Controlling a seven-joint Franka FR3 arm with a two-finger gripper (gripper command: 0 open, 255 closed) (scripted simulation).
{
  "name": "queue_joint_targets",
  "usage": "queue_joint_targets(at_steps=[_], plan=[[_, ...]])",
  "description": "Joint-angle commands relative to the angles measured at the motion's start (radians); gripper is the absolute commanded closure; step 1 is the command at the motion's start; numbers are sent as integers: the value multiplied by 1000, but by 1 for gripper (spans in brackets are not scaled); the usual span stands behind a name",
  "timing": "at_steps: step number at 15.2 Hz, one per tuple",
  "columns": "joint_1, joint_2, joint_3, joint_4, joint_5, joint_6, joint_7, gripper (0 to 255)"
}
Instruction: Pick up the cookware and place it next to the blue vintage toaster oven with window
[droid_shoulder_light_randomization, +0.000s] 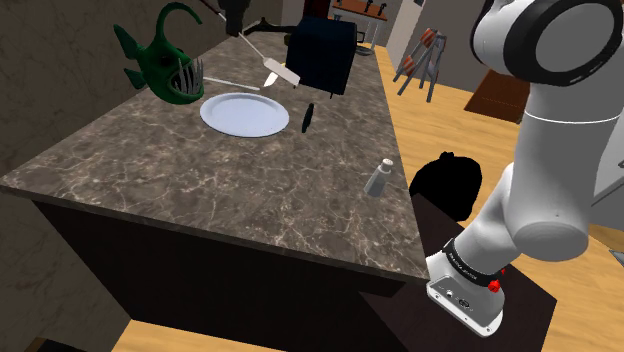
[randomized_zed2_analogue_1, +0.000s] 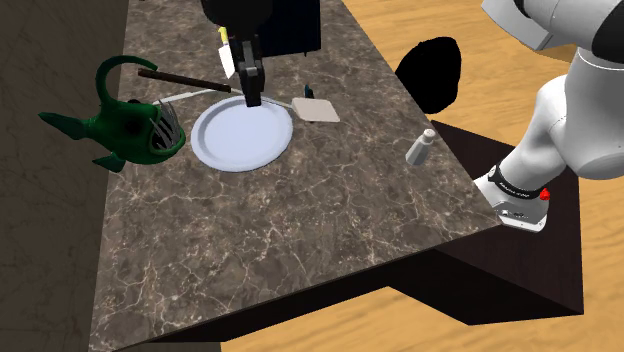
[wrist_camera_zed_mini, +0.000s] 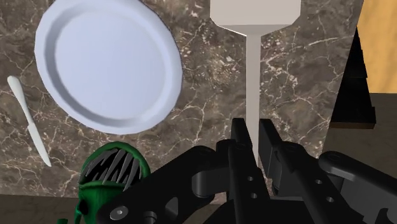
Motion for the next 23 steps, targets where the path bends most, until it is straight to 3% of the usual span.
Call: queue_joint_targets(at_steps=[1, 3, 6, 11, 17, 23], plan=[[12, 31, -1, 76, -9, -46, 1, 255], [21, 54, -2, 131, -15, -77, 1, 255], [-65, -86, -7, -87, 28, 2, -57, 255], [-166, -240, -41, -303, 82, 68, -169, 255], [-259, -365, -101, -463, 124, 104, -312, 255], [-335, -443, -172, -557, 145, 116, -458, 255]])
